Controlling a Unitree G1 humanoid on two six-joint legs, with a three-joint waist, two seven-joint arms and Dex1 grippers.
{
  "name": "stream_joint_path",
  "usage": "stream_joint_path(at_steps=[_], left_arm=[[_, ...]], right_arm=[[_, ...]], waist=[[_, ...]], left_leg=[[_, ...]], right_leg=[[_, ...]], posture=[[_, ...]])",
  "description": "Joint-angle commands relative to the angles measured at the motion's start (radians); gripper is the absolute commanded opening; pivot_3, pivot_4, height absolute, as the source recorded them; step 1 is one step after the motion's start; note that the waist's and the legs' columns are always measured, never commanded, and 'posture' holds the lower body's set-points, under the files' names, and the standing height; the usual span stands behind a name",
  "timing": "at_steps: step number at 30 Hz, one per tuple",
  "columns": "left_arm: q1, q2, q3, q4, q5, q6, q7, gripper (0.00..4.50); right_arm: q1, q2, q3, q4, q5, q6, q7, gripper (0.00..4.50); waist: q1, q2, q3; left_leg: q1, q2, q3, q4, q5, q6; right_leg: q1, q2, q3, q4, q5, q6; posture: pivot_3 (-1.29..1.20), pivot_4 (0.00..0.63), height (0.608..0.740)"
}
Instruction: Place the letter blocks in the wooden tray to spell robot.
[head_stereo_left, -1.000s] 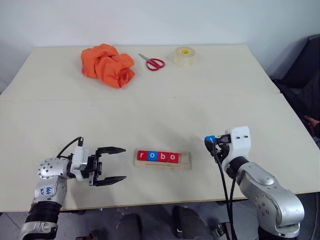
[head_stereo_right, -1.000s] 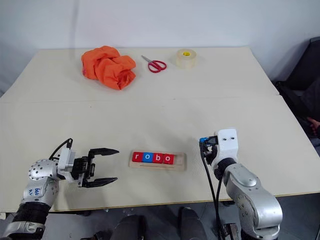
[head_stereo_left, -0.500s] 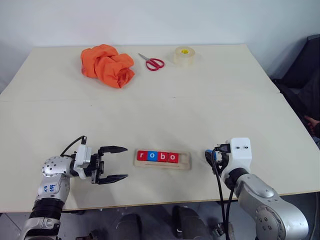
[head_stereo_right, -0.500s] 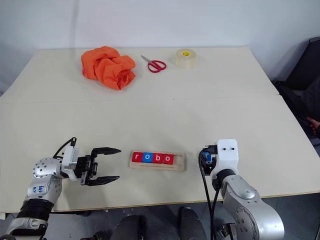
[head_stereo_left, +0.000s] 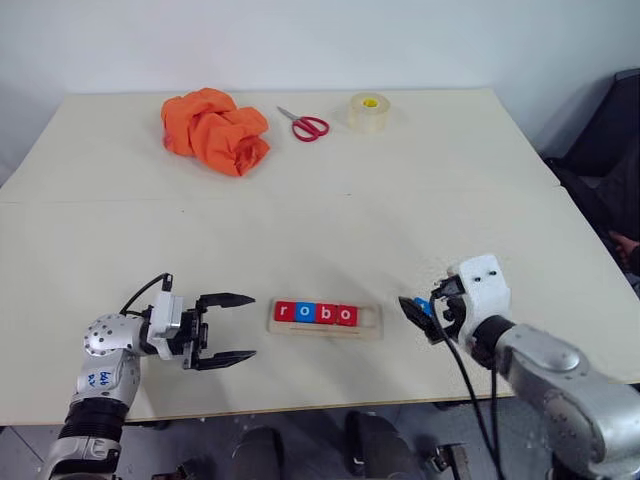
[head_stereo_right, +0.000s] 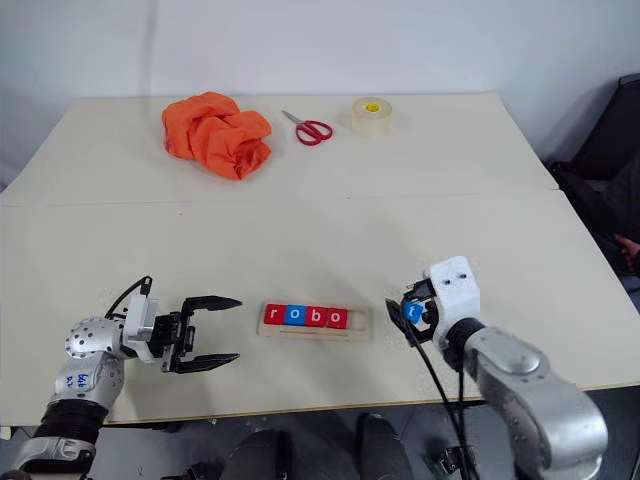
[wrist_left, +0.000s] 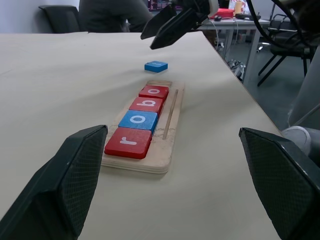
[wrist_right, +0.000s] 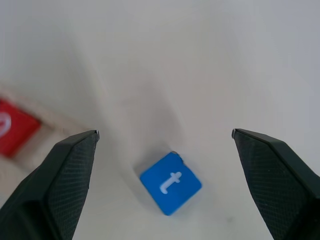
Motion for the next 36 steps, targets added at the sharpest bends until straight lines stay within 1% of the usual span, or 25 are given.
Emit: stream_joint_path(at_steps=[1,2,4,6,8,11,16,19,24,26,31,33,36], left_arm=[[0.002,0.000,0.008,0.003,-0.008,-0.021,-0.091,4.50],[0.003,0.001,0.008,0.004,-0.008,-0.022,-0.093,4.50],[0.008,0.004,0.010,0.004,-0.011,-0.027,-0.097,4.50],[0.013,0.006,0.013,0.004,-0.009,-0.034,-0.091,4.50],[0.023,0.006,0.016,-0.002,-0.009,-0.040,-0.083,4.50],[0.040,0.004,0.020,-0.018,-0.010,-0.046,-0.066,4.50],[0.091,0.005,0.030,-0.065,-0.012,-0.050,-0.036,4.50],[0.126,0.006,0.039,-0.099,-0.013,-0.048,-0.021,4.50],[0.153,0.005,0.049,-0.127,-0.011,-0.043,-0.009,4.50],[0.159,0.003,0.053,-0.135,-0.010,-0.042,-0.007,4.50],[0.160,0.003,0.056,-0.139,-0.010,-0.037,-0.005,4.50],[0.156,0.003,0.058,-0.134,-0.008,-0.037,-0.007,4.50],[0.142,0.004,0.058,-0.121,-0.003,-0.038,-0.010,4.50]], right_arm=[[-0.032,-0.184,0.060,0.088,0.004,-0.166,0.215,4.46],[-0.042,-0.234,0.080,0.121,-0.003,-0.206,0.265,4.46],[-0.050,-0.297,0.110,0.164,-0.013,-0.276,0.333,4.46],[-0.085,-0.380,0.170,0.274,-0.054,-0.396,0.453,4.46],[-0.121,-0.424,0.223,0.362,-0.085,-0.481,0.534,4.46],[-0.167,-0.445,0.281,0.453,-0.107,-0.541,0.615,4.46],[-0.218,-0.420,0.340,0.573,-0.167,-0.628,0.664,4.46],[-0.229,-0.412,0.356,0.586,-0.174,-0.639,0.687,3.82],[-0.246,-0.393,0.356,0.590,-0.194,-0.643,0.690,2.00],[-0.253,-0.389,0.353,0.584,-0.192,-0.640,0.693,1.44],[-0.309,-0.381,0.346,0.558,-0.181,-0.618,0.709,1.45],[-0.347,-0.391,0.372,0.522,-0.175,-0.576,0.739,1.45],[-0.450,-0.330,0.408,0.444,-0.117,-0.460,0.753,1.45]], waist=[[0.000,0.000,0.000],[0.000,0.000,0.000],[0.000,0.000,0.000],[0.000,0.000,0.000],[-0.001,0.000,0.000],[0.000,0.000,0.000],[-0.001,0.000,0.000],[0.001,0.000,0.000],[0.001,0.000,0.000],[0.001,0.000,0.000],[0.000,0.001,0.000],[0.000,0.001,0.000],[-0.003,0.001,0.001]], left_leg=[[0.000,0.000,0.000,0.000,0.000,0.000],[0.000,0.000,0.000,0.000,0.000,0.001],[0.000,0.000,0.000,-0.001,-0.001,0.001],[0.000,0.000,0.000,-0.001,-0.001,0.002],[0.000,0.000,0.001,-0.001,-0.001,0.002],[0.000,0.000,0.002,-0.001,-0.001,0.002],[0.000,0.000,0.002,-0.001,-0.001,0.002],[0.000,0.000,0.003,0.000,-0.002,0.002],[0.000,0.000,0.002,0.000,-0.002,0.001],[0.000,0.000,0.002,0.000,-0.002,0.001],[0.000,0.000,0.002,0.000,-0.002,0.001],[0.000,0.000,0.003,0.000,-0.002,0.001],[0.000,0.001,0.003,0.000,-0.002,0.001]], right_leg=[[0.000,0.000,0.000,0.000,0.000,0.000],[0.000,0.000,0.000,-0.001,0.000,0.000],[0.000,0.000,0.000,-0.001,0.000,0.000],[0.000,0.000,0.000,-0.001,0.000,0.001],[0.000,0.000,0.000,-0.002,0.000,0.001],[0.000,0.000,0.001,-0.002,0.000,0.002],[-0.001,0.000,0.001,-0.002,0.000,0.002],[-0.001,0.000,0.001,-0.003,0.000,0.002],[-0.001,0.000,0.001,-0.002,0.000,0.001],[-0.001,0.000,0.001,-0.002,0.000,0.001],[-0.001,0.000,0.001,-0.002,0.000,0.001],[-0.001,0.000,0.001,-0.001,0.000,0.001],[-0.002,0.000,0.001,0.000,0.000,0.001]], posture=[[0.00,0.150,0.740],[0.00,0.150,0.740],[0.00,0.150,0.740],[0.00,0.150,0.740],[0.00,0.150,0.740],[0.00,0.150,0.740],[0.00,0.150,0.740],[0.00,0.150,0.740],[0.00,0.150,0.740],[0.00,0.150,0.740],[0.00,0.150,0.740],[0.00,0.150,0.740],[0.00,0.150,0.740]])
